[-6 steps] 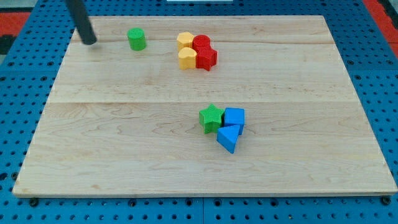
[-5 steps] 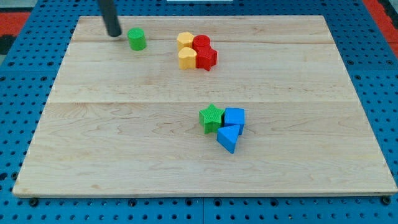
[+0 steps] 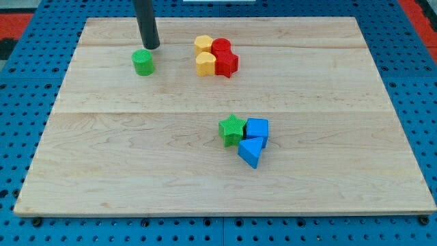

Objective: Slide green circle towards down

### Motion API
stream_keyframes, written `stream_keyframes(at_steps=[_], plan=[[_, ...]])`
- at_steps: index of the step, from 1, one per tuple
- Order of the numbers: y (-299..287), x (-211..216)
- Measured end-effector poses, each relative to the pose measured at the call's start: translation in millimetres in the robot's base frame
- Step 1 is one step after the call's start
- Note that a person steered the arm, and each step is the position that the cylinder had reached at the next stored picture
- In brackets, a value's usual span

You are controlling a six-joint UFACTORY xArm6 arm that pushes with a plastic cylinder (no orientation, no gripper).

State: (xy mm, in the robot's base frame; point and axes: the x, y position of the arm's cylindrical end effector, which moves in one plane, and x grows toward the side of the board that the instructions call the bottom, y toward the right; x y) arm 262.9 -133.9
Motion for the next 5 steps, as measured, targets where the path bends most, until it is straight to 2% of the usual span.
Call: stream_keyframes(at_steps=[1,2,3,4,5], plan=[[-7,21],[-6,83],[-6,91],[-18,59],[-24,98]])
